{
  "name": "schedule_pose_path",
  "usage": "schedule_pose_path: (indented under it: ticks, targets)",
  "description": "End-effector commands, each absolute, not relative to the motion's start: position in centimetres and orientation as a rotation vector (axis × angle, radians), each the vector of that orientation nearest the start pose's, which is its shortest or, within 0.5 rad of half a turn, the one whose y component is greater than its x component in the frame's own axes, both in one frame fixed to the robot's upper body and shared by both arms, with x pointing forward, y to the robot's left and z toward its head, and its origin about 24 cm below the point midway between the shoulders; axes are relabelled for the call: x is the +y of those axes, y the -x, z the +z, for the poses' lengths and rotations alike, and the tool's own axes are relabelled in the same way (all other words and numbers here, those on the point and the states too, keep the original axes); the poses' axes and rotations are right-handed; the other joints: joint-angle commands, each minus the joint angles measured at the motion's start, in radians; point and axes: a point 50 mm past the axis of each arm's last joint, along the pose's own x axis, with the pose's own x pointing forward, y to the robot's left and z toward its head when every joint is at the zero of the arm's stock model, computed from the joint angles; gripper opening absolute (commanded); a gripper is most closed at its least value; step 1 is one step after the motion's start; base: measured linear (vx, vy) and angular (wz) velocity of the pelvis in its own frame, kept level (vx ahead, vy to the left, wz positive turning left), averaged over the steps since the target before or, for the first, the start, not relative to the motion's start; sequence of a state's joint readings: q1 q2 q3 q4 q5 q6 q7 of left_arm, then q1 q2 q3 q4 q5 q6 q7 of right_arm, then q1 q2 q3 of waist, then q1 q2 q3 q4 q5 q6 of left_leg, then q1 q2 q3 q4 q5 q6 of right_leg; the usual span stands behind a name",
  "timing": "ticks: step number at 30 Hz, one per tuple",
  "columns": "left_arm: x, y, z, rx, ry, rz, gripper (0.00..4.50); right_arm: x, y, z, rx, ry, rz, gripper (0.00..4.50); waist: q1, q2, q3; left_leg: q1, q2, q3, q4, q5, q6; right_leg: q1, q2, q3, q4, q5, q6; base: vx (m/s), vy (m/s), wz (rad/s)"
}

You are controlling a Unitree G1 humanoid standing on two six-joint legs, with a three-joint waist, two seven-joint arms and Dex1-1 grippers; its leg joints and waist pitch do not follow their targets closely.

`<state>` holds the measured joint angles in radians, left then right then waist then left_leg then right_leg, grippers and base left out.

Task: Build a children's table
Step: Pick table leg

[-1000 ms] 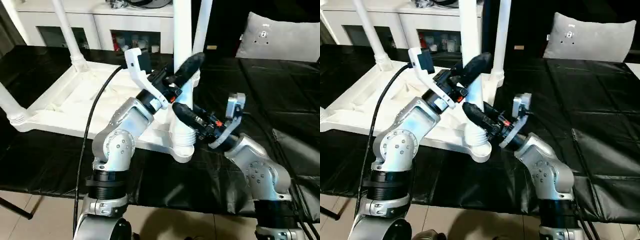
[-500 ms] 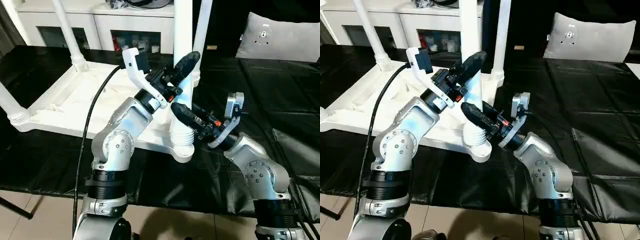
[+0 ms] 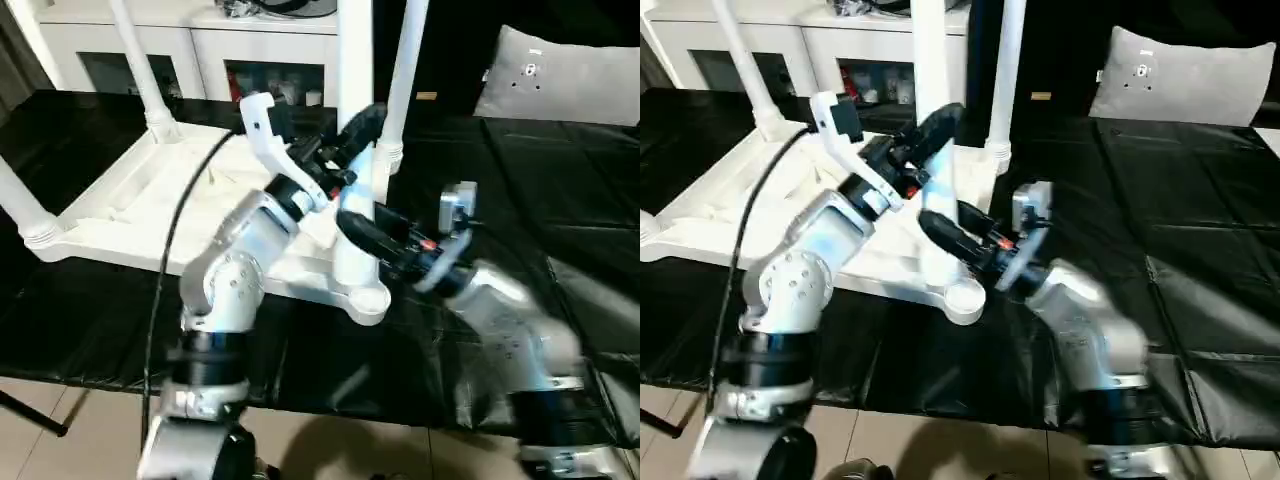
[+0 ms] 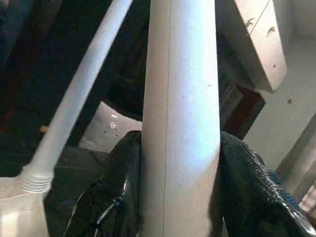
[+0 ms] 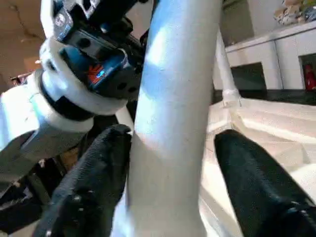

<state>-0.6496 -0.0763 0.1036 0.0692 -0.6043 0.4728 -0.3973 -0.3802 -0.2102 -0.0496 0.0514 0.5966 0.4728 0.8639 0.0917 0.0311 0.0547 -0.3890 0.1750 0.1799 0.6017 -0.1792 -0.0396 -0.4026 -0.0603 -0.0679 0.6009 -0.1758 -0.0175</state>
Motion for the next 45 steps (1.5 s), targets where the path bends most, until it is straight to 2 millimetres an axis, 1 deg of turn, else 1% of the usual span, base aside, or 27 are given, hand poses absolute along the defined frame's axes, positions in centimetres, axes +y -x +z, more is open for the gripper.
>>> schedule_pose_path:
  ticks: [1,2,4,6,7,8,10,12,13,14,15,16,17,18,19,27,30,32,39,43,45]
  targets:
    - [6.1,-33.1,19.4,-0.197,0.56,-0.83,1.82,-13.3,-29.9,12.8,-0.024,-0.389,1.074,3.43,0.004,-0.018,-0.074,0.014,0.049,-0.019,-0.058,-0.101,0.069,0.058,-0.081,0.046,-0.072,-0.213,-0.152,0.0,0.0,0.0]
    - [6.1,-33.1,19.5,-0.208,0.548,-0.848,1.82,-13.6,-30.1,12.9,0.001,-0.374,1.078,3.43,0.004,-0.021,-0.073,0.013,0.048,-0.019,-0.058,-0.099,0.071,0.058,-0.081,0.046,-0.073,-0.22,-0.152,0.0,0.0,0.0]
    - [6.1,-33.0,19.6,-0.216,0.54,-0.86,1.82,-13.8,-30.2,13.0,0.018,-0.364,1.079,3.47,0.005,-0.019,-0.074,0.014,0.048,-0.018,-0.057,-0.095,0.075,0.057,-0.081,0.045,-0.074,-0.225,-0.154,0.0,0.0,0.0]
    - [6.0,-32.8,19.7,-0.233,0.514,-0.905,1.82,-14.1,-30.4,13.1,0.057,-0.332,1.099,3.75,0.005,-0.021,-0.073,0.014,0.049,-0.018,-0.057,-0.097,0.074,0.056,-0.082,0.046,-0.074,-0.231,-0.154,0.0,0.0,0.0]
    - [5.7,-32.3,19.8,-0.255,0.483,-0.967,1.82,-14.3,-30.4,13.1,0.11,-0.285,1.139,3.75,0.007,-0.021,-0.074,0.014,0.048,-0.019,-0.056,-0.093,0.076,0.058,-0.081,0.045,-0.074,-0.234,-0.154,0.0,0.0,0.0]
    - [5.7,-32.3,19.8,-0.258,0.475,-0.983,1.82,-14.4,-30.3,13.1,0.123,-0.274,1.155,3.81,0.008,-0.02,-0.075,0.014,0.049,-0.02,-0.056,-0.087,0.077,0.059,-0.08,0.044,-0.073,-0.227,-0.155,0.0,0.0,0.0]
    - [5.5,-32.1,19.8,-0.261,0.462,-1.01,1.82,-14.4,-30.3,13.2,0.138,-0.26,1.187,3.81,0.007,-0.017,-0.076,0.013,0.049,-0.018,-0.054,-0.087,0.078,0.058,-0.082,0.046,-0.07,-0.208,-0.162,0.0,0.0,0.0]
    - [5.2,-31.9,19.8,-0.262,0.429,-1.051,1.82,-14.4,-30.3,13.2,0.156,-0.23,1.228,3.81,0.008,-0.019,-0.076,0.014,0.05,-0.019,-0.054,-0.096,0.08,0.06,-0.082,0.044,-0.07,-0.212,-0.169,0.0,0.0,0.0]
    - [5.2,-31.8,19.8,-0.262,0.423,-1.058,1.82,-14.4,-30.3,13.2,0.159,-0.225,1.233,3.81,0.009,-0.018,-0.076,0.014,0.051,-0.019,-0.054,-0.095,0.08,0.059,-0.082,0.045,-0.07,-0.21,-0.17,0.0,0.0,0.0]
    - [5.0,-31.6,19.8,-0.267,0.409,-1.084,1.82,-14.4,-30.4,13.3,0.167,-0.217,1.24,3.81,0.008,-0.018,-0.075,0.014,0.052,-0.019,-0.054,-0.095,0.081,0.057,-0.082,0.045,-0.069,-0.205,-0.175,0.0,0.0,0.0]
    - [4.6,-31.3,19.9,-0.282,0.398,-1.127,1.82,-14.4,-30.6,13.4,0.184,-0.218,1.26,3.81,0.007,-0.02,-0.076,0.015,0.051,-0.019,-0.054,-0.099,0.08,0.058,-0.082,0.044,-0.07,-0.211,-0.179,0.0,0.0,0.0]
    - [4.6,-31.2,19.9,-0.283,0.397,-1.13,1.82,-14.4,-30.7,13.4,0.185,-0.218,1.262,3.81,0.006,-0.02,-0.075,0.013,0.05,-0.02,-0.055,-0.1,0.08,0.06,-0.083,0.043,-0.069,-0.216,-0.184,0.0,0.0,0.0]
    - [4.4,-31.0,20.0,-0.295,0.394,-1.158,1.82,-14.3,-30.7,13.5,0.196,-0.217,1.286,3.81,0.007,-0.019,-0.075,0.015,0.052,-0.019,-0.054,-0.106,0.076,0.058,-0.084,0.044,-0.071,-0.225,-0.183,0.0,0.0,0.0]
    - [4.4,-31.0,20.0,-0.295,0.394,-1.158,1.82,-14.3,-30.7,13.5,0.196,-0.217,1.286,3.81,0.006,-0.022,-0.074,0.016,0.053,-0.018,-0.054,-0.109,0.076,0.058,-0.083,0.044,-0.07,-0.226,-0.186,0.0,0.0,0.0]
    - [4.3,-30.7,20.1,-0.304,0.389,-1.182,1.82,-14.2,-30.6,13.6,0.207,-0.217,1.315,3.81,0.007,-0.021,-0.074,0.015,0.053,-0.019,-0.054,-0.106,0.076,0.059,-0.084,0.045,-0.07,-0.225,-0.186,0.0,0.0,0.0]
    - [4.0,-30.4,20.1,-0.319,0.393,-1.23,1.82,-14.0,-30.7,13.6,0.222,-0.214,1.367,3.81,0.008,-0.022,-0.075,0.014,0.052,-0.018,-0.053,-0.109,0.076,0.059,-0.082,0.044,-0.069,-0.228,-0.187,0.0,0.0,0.0]
    - [3.9,-30.3,20.1,-0.316,0.39,-1.244,1.82,-13.8,-30.9,13.6,0.22,-0.221,1.38,3.81,0.009,-0.017,-0.075,0.016,0.053,-0.019,-0.053,-0.115,0.071,0.058,-0.082,0.044,-0.07,-0.233,-0.187,0.0,0.0,0.0]
    - [3.8,-30.3,20.0,-0.313,0.389,-1.248,1.82,-13.6,-30.7,13.8,0.209,-0.221,1.405,3.81,0.008,-0.019,-0.075,0.015,0.052,-0.018,-0.053,-0.12,0.071,0.058,-0.081,0.044,-0.071,-0.233,-0.187,0.0,0.0,0.0]
    - [3.7,-30.3,20.0,-0.312,0.393,-1.251,1.82,-13.4,-30.8,13.9,0.201,-0.225,1.418,3.81,0.01,-0.016,-0.076,0.016,0.053,-0.02,-0.052,-0.12,0.07,0.058,-0.081,0.044,-0.069,-0.225,-0.191,0.0,0.0,0.0]
    - [3.5,-30.2,19.9,-0.311,0.398,-1.258,1.82,-13.3,-30.9,13.9,0.192,-0.222,1.419,3.81,0.01,-0.016,-0.073,0.018,0.053,-0.019,-0.053,-0.142,0.062,0.056,-0.082,0.044,-0.072,-0.255,-0.187,0.0,0.0,0.0]
    - [3.4,-30.2,19.9,-0.31,0.401,-1.261,1.82,-13.3,-30.9,14.0,0.182,-0.229,1.419,3.81,0.011,-0.016,-0.072,0.019,0.053,-0.019,-0.054,-0.154,0.056,0.055,-0.082,0.044,-0.075,-0.281,-0.178,0.0,0.0,0.0]
